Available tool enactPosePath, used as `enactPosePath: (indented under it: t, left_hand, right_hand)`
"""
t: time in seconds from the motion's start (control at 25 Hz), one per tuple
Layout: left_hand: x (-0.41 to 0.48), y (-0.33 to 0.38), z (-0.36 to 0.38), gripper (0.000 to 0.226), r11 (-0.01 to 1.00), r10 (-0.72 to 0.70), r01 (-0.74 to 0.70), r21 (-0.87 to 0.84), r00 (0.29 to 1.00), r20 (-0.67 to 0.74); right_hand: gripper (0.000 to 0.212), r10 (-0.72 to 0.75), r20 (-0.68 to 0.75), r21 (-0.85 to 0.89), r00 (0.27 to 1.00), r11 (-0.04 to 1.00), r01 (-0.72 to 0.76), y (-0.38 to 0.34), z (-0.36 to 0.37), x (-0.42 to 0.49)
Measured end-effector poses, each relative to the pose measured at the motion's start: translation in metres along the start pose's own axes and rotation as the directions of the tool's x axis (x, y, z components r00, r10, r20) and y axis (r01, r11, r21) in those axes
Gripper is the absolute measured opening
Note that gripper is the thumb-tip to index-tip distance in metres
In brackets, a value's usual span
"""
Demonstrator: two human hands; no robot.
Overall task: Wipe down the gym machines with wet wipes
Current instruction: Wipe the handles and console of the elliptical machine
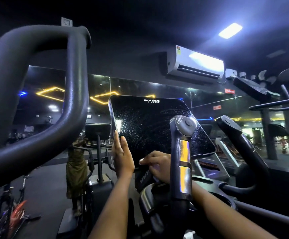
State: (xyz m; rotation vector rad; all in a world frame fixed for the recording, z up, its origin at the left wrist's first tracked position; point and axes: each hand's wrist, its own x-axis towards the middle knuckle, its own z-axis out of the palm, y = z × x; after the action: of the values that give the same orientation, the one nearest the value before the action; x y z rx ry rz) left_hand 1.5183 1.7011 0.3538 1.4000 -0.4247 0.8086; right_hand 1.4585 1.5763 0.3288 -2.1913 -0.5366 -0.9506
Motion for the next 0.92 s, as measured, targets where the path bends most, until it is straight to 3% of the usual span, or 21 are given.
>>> enactPosePath:
  t: [0.08,0.16,0.2,0.28,0.36,0.56,0.64,0.92]
  left_hand:
    - [-0.001,0.006,-0.005,0.049,0.999,-0.014,0.013,0.033,0.999,0.028]
    - [-0.003,0.012,-0.011,0.05,0.998,-0.044,0.038,0.055,0.994,0.101]
    - [-0.005,0.015,-0.014,0.051,0.995,-0.065,0.054,0.078,0.988,0.143]
    - [-0.013,0.02,-0.019,0.055,0.988,-0.105,0.08,0.132,0.975,0.197]
    - [-0.025,0.022,-0.022,0.059,0.983,-0.148,0.124,0.132,0.97,0.194]
    - [-0.067,0.027,-0.04,0.06,0.989,-0.125,0.108,0.102,0.976,0.18]
    - [-0.086,0.025,-0.05,0.059,0.991,-0.118,0.1,0.093,0.971,0.21]
    - [-0.149,0.008,-0.084,0.049,0.974,-0.1,0.018,0.226,0.929,0.356]
  right_hand:
    - [0.032,-0.07,0.117,0.097,0.991,0.994,0.059,-0.013,-0.001,-0.003]
    - [0.039,-0.072,0.013,-0.032,0.997,0.997,0.073,-0.024,-0.012,-0.007]
    - [0.032,-0.079,0.037,-0.021,0.996,0.997,0.08,-0.021,-0.015,-0.011]
    - [0.019,-0.039,0.0,0.111,0.999,0.993,0.039,-0.017,-0.025,-0.014]
    - [0.02,0.056,-0.087,0.189,0.995,0.981,-0.038,-0.02,-0.034,-0.017]
    - [0.017,0.28,-0.217,-0.059,0.935,0.953,-0.298,-0.026,-0.057,-0.039]
    - [0.006,0.287,-0.279,-0.065,0.916,0.946,-0.316,-0.037,-0.067,-0.054]
    - [0.025,0.295,-0.306,0.02,0.905,0.953,-0.304,-0.063,-0.08,-0.133]
